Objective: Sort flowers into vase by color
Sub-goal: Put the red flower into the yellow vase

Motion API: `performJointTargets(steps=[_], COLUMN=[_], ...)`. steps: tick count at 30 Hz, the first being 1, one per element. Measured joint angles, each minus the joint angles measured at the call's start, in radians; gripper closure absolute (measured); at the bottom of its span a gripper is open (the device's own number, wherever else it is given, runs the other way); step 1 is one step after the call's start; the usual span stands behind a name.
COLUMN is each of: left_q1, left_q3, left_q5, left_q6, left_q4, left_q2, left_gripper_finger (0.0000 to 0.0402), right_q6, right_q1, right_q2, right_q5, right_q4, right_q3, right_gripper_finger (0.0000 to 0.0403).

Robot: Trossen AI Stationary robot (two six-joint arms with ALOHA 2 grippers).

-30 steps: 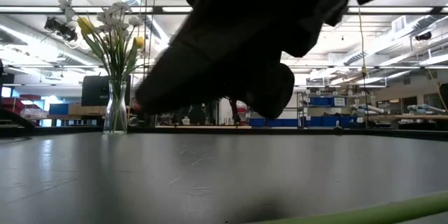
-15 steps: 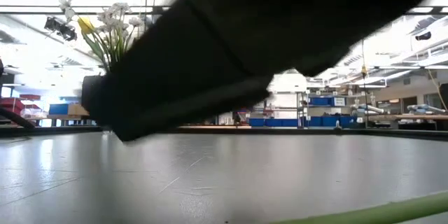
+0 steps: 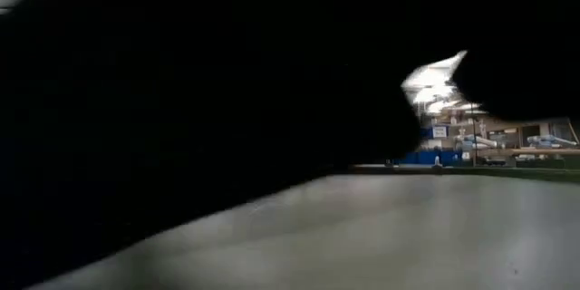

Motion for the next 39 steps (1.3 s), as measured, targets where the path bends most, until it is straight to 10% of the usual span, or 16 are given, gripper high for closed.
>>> performJointTargets(steps=[9, 19, 39], left_q1=[0.000, 0.000, 0.000], left_q3=[0.000, 0.000, 0.083], left_q5=[0.000, 0.000, 0.008], left_q6=[0.043, 0.058, 0.036], left_q4=[-0.055, -0.061, -0.063], left_q2=[0.000, 0.000, -0.048], left_gripper_finger=[0.0127, 0.0127, 0.0127], right_q6=[0.004, 0.018, 0.201], right_q1=[-0.012, -0.019, -0.169], right_q2=[0.112, 0.097, -0.068], right_q5=[0.018, 0.082, 0.358], right_q4=[-0.191, -0.233, -0.220], right_q3=[0.215, 0.216, 0.211], right_gripper_finger=[0.0192, 0.0390, 0.0400])
